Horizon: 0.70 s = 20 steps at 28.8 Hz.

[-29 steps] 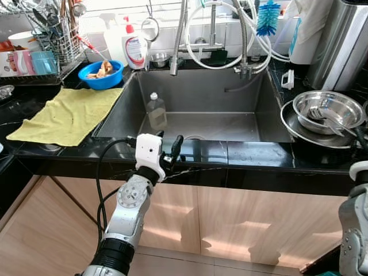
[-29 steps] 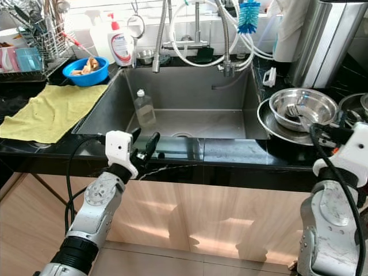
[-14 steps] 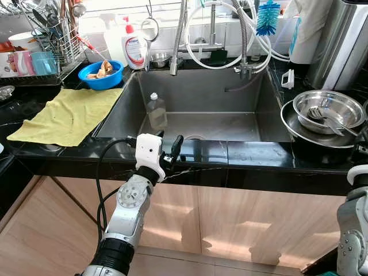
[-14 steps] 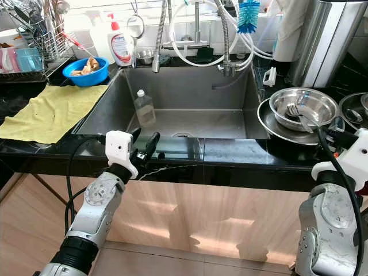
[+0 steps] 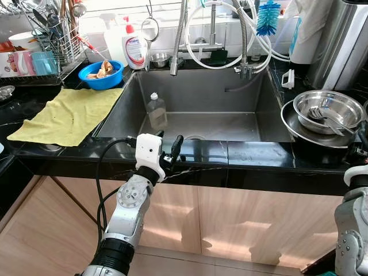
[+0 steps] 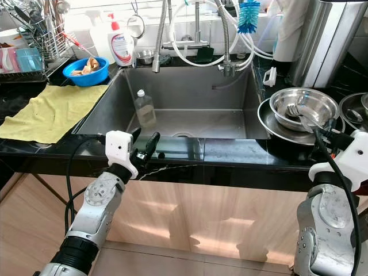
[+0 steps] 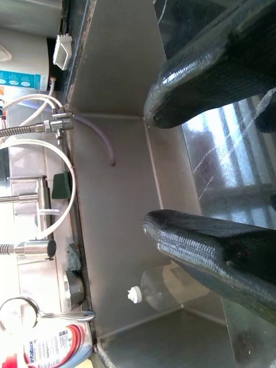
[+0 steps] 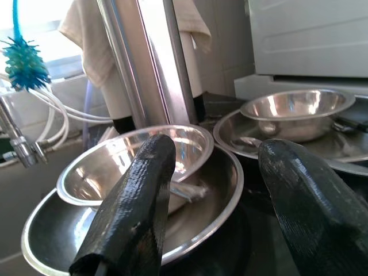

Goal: Kitchen organization

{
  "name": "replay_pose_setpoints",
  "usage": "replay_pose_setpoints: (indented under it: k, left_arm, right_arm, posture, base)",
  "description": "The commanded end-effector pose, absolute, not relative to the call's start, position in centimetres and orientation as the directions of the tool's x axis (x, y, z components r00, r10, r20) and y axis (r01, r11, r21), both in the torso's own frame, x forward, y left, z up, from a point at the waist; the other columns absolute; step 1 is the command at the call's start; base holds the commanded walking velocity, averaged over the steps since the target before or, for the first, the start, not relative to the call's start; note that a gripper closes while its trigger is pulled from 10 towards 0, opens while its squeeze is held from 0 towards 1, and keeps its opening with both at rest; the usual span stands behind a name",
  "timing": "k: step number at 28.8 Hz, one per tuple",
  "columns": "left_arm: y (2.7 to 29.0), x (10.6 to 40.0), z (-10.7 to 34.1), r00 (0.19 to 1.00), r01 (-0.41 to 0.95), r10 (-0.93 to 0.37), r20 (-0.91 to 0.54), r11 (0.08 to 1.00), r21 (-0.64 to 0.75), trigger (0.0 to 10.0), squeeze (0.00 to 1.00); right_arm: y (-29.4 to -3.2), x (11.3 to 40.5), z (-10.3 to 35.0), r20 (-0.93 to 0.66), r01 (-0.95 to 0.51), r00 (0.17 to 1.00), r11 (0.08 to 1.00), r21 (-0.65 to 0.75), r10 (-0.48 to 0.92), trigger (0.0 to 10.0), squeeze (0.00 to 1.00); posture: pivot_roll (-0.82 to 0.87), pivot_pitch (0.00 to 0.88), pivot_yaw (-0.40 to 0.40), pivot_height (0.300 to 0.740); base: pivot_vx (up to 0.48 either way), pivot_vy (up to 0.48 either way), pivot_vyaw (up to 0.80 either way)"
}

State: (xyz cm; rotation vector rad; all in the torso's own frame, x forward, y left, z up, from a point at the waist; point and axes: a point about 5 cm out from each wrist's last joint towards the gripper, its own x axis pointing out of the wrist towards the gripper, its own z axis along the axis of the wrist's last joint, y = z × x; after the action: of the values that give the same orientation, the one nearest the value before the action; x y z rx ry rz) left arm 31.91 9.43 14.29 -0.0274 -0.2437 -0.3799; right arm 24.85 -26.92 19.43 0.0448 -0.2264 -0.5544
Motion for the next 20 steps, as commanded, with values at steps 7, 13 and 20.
replay_pose_setpoints:
  k: [7, 13, 20]
  left_arm:
    - [9.85, 32.05, 14.64, 0.903, 0.358, -0.353, 0.245, 0.933, 0.027, 10.0, 0.0]
    - [9.74, 32.03, 14.68, 0.901, 0.362, -0.356, 0.246, 0.932, 0.025, 10.0, 0.0]
    - [9.69, 32.01, 14.68, 0.901, 0.362, -0.357, 0.246, 0.932, 0.026, 10.0, 0.0]
  right_arm:
    - [-26.58, 25.2, 18.66, 0.157, 0.506, 0.844, 0.859, 0.08, -0.513, 10.0, 0.0]
    - [-26.52, 25.31, 18.49, 0.147, 0.503, 0.849, 0.862, 0.068, -0.507, 10.0, 0.0]
    - [-26.79, 25.3, 18.25, 0.132, 0.525, 0.839, 0.849, 0.055, -0.528, 10.0, 0.0]
  posture:
    - [-0.15, 0.0, 0.097, 0.74]
    - [-0.15, 0.0, 0.098, 0.74]
    - [-0.15, 0.0, 0.097, 0.74]
  base:
    - [0.0, 0.0, 0.0]
    - [0.0, 0.0, 0.0]
    - [0.0, 0.0, 0.0]
